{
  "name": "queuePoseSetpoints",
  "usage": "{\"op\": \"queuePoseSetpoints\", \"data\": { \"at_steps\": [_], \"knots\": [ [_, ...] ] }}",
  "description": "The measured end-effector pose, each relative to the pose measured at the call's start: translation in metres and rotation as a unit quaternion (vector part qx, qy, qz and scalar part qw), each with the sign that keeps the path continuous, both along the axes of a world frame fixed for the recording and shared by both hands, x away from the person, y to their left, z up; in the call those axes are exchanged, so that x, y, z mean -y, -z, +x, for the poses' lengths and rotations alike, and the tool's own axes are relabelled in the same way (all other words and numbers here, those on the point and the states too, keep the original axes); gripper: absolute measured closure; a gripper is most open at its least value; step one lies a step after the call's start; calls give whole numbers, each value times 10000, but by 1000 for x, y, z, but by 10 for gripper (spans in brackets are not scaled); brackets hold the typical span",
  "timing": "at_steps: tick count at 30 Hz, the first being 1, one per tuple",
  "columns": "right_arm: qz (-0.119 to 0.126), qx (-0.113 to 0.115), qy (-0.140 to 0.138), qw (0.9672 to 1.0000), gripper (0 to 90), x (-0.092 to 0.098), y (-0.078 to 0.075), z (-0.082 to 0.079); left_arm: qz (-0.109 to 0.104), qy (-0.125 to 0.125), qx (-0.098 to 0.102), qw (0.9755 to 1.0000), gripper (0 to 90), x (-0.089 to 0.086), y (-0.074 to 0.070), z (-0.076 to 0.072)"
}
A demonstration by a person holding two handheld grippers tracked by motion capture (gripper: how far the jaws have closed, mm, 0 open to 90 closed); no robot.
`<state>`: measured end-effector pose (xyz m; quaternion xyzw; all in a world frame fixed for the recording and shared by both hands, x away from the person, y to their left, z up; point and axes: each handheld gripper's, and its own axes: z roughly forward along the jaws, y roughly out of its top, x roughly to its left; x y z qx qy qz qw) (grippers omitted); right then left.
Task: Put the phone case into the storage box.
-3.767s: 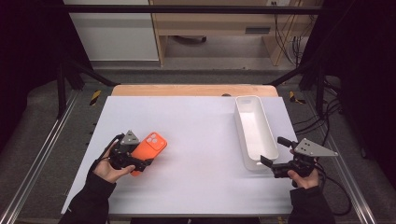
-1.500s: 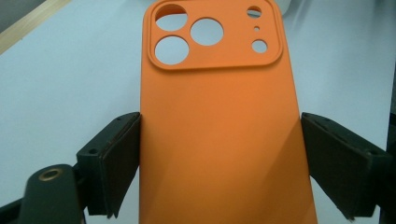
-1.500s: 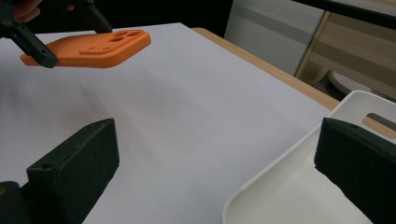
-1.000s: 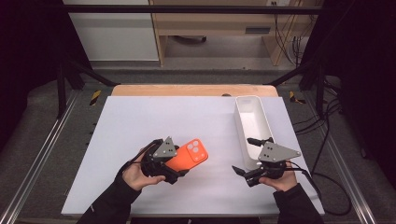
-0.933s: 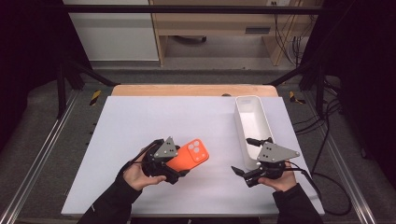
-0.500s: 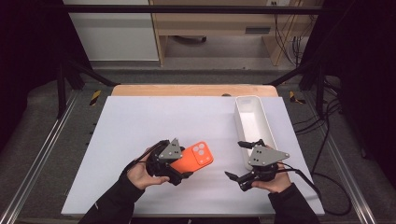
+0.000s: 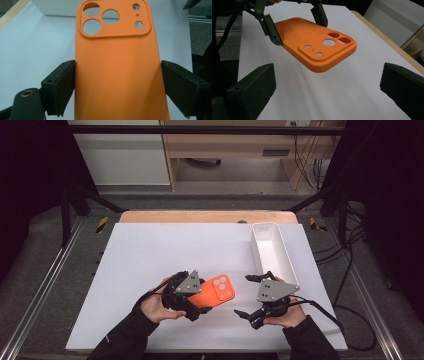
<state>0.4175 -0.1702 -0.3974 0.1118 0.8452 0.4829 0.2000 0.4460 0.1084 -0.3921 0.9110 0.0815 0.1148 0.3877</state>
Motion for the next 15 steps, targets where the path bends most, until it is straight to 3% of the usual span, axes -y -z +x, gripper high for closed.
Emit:
{"op": "queuePoseSetpoints", "data": {
  "at_steps": [15],
  "knots": [
    [58, -39, -337, 9994, 19, -3, 1, 1, -55, 308, 142, 9994, 149, 7, -6, -10]
  ]
}}
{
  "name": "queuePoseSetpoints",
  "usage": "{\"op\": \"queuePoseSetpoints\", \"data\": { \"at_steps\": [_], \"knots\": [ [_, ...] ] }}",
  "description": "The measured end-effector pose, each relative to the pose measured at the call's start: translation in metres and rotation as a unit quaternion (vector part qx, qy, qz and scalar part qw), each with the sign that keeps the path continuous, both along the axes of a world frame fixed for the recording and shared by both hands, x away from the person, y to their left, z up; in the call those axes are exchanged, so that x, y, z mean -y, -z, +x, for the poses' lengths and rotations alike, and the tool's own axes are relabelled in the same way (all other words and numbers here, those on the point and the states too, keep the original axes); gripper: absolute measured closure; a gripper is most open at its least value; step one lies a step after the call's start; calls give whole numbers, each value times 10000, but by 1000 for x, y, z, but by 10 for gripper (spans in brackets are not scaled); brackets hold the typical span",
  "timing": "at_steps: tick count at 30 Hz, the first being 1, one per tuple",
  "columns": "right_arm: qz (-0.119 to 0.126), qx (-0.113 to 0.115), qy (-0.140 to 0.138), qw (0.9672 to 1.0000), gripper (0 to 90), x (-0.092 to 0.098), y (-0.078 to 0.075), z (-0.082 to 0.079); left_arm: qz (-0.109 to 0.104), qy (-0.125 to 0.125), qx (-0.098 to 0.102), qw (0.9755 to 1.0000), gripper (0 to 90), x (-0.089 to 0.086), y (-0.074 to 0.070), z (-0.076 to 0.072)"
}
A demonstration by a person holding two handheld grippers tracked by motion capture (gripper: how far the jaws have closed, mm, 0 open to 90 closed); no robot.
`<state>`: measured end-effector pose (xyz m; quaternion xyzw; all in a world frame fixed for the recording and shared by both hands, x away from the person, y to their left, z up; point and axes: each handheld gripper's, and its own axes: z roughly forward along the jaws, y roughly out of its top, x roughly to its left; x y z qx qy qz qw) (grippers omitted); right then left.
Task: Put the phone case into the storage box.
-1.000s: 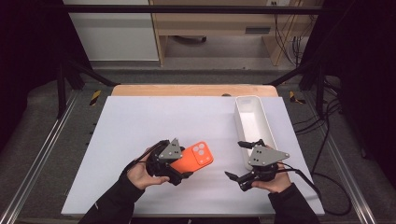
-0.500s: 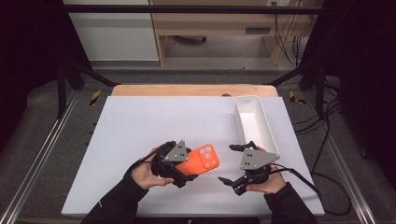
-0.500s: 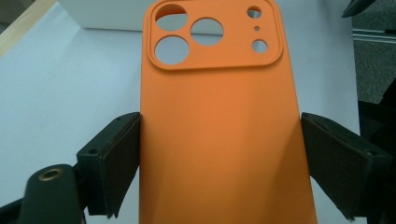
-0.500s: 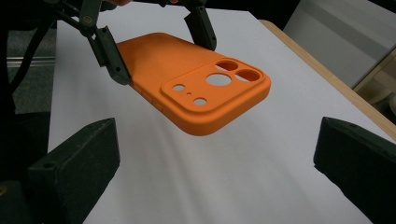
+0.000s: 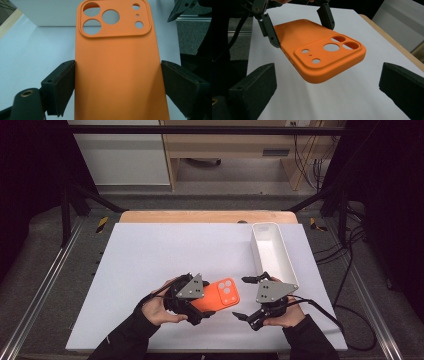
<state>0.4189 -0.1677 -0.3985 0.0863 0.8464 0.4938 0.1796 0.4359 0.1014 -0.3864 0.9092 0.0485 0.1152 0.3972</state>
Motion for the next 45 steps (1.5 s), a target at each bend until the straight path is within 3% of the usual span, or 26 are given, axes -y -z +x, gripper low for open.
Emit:
{"op": "queuePoseSetpoints", "data": {
  "at_steps": [17, 45],
  "knots": [
    [-30, -177, -360, 9992, 26, -2, 3, 4, 199, 340, 118, 9992, 149, 10, -4, -5],
    [116, -345, -1024, 9941, 63, -10, 12, 12, 159, 665, 48, 9976, 149, 16, -3, -10]
  ]
}}
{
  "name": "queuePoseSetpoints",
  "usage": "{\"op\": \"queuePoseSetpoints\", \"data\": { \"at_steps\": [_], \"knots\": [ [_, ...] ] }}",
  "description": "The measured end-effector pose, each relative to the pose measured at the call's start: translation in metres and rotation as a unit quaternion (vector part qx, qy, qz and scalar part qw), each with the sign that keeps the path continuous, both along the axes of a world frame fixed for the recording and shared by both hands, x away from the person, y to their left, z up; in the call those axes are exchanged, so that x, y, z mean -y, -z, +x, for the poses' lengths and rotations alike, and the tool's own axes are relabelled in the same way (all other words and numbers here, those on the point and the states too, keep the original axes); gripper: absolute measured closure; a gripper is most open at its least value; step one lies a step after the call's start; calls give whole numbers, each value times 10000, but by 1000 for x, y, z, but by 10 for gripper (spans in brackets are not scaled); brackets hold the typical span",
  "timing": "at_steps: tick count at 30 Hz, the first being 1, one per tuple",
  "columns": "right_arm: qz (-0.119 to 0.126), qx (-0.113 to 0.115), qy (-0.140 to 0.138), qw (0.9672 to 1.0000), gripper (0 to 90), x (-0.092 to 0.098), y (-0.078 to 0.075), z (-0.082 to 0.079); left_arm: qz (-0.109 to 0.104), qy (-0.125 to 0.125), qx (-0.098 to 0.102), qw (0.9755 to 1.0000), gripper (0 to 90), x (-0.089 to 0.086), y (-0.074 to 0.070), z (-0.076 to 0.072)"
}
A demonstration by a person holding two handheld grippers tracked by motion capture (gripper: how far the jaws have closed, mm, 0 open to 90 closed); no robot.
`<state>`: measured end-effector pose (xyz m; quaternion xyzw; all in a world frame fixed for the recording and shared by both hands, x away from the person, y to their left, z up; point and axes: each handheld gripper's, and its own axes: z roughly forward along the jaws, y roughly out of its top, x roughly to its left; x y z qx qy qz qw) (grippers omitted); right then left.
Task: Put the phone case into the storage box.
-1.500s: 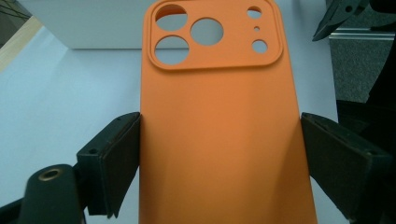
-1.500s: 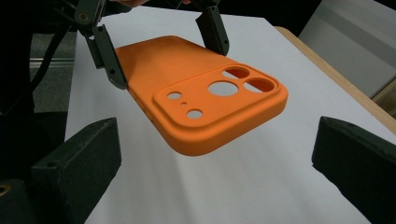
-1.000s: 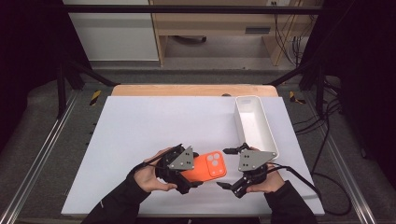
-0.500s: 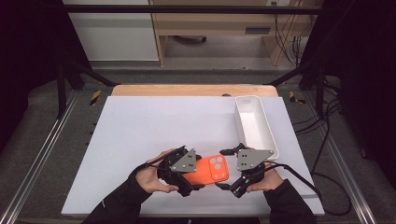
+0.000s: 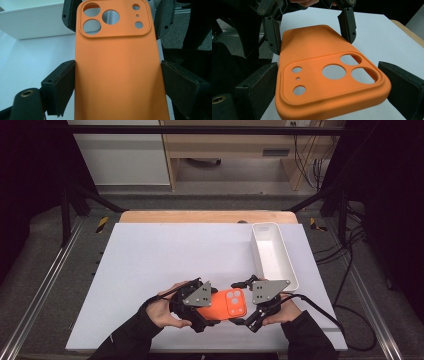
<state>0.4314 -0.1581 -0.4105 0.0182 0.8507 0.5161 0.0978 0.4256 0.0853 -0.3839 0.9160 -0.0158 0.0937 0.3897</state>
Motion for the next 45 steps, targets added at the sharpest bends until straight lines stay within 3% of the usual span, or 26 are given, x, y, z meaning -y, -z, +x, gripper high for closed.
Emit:
{"op": "queuePoseSetpoints", "data": {
  "at_steps": [17, 24, 36, 45],
  "knots": [
    [87, -126, -594, 9981, 140, -6, 10, -2, 98, 271, -108, 9995, 150, -2, 8, -4],
    [150, -216, -613, 9978, 148, -6, 10, -1, 56, 271, -174, 9995, 150, -3, 8, -4],
    [38, -374, -615, 9974, 158, -5, 9, -2, 63, 274, -275, 9992, 148, -1, 10, -3],
    [38, -316, -509, 9982, 162, -3, 5, -2, -95, 134, -311, 9994, 148, -3, 10, -1]
  ]
}}
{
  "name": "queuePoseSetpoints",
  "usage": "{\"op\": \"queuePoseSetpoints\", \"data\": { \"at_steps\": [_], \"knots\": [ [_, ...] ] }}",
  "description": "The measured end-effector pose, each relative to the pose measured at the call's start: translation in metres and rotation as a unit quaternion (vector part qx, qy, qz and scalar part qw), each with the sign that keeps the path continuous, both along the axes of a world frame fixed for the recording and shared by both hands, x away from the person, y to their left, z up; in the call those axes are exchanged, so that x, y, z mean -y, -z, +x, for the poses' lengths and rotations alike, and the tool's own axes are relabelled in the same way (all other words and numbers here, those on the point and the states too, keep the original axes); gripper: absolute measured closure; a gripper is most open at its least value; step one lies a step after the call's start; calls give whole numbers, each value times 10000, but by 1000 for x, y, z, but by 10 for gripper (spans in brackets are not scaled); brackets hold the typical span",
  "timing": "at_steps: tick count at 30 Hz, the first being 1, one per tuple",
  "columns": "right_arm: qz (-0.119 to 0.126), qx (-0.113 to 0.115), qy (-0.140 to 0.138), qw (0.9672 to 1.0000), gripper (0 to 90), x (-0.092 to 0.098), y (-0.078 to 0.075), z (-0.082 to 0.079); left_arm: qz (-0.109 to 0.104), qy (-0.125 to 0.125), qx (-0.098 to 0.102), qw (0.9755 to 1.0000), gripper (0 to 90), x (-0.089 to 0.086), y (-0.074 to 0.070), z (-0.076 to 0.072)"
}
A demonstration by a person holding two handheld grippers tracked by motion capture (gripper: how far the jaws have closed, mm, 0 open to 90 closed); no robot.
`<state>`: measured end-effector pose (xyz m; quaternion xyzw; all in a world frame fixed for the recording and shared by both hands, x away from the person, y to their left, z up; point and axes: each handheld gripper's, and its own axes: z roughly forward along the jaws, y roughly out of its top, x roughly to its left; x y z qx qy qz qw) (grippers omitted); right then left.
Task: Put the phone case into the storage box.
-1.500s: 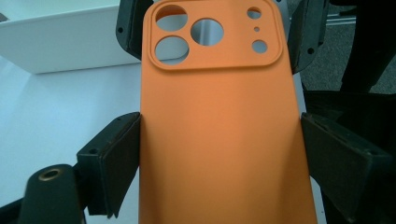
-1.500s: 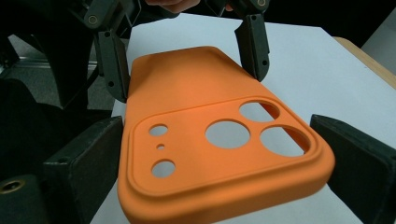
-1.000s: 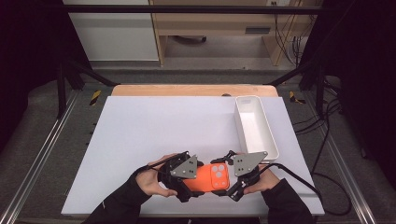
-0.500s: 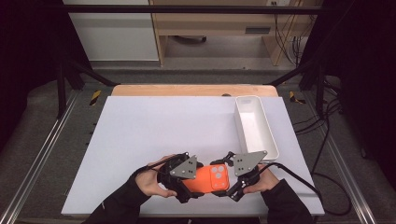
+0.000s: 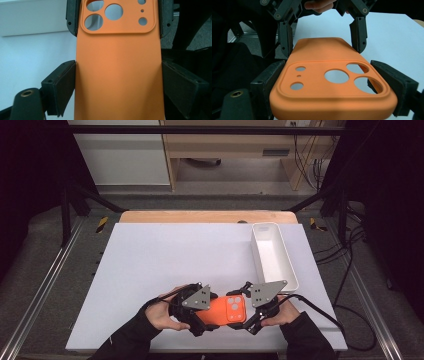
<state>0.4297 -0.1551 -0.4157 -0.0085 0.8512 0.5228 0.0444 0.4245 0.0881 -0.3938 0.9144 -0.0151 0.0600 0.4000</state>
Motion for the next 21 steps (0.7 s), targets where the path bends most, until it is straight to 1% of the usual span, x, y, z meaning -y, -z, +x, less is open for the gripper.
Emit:
{"op": "queuePoseSetpoints", "data": {
  "at_steps": [2, 3, 6, 9, 11, 17, 21],
  "knots": [
    [-38, 7, 30, 10000, 162, 1, -1, 0, -30, -38, 9, 10000, 125, -1, -1, 0],
    [-46, 13, 50, 10000, 162, 1, -1, 1, -79, -66, -30, 9999, 116, -2, -3, 0],
    [-75, 17, 108, 9999, 162, 2, -2, 1, -191, -122, -61, 9997, 90, -6, -6, 1],
    [-100, 46, 161, 9998, 161, 3, -3, 2, -296, -262, -93, 9992, 71, -11, -9, 3],
    [-126, 60, 197, 9997, 161, 4, -4, 2, -320, -353, -93, 9988, 54, -16, -10, 4],
    [-222, 61, 295, 9993, 161, 9, -9, 3, -360, -550, -186, 9977, 15, -24, -12, 8],
    [-305, 51, 333, 9990, 161, 10, -11, 3, -308, -615, -248, 9973, 6, -27, -12, 9]
  ]
}}
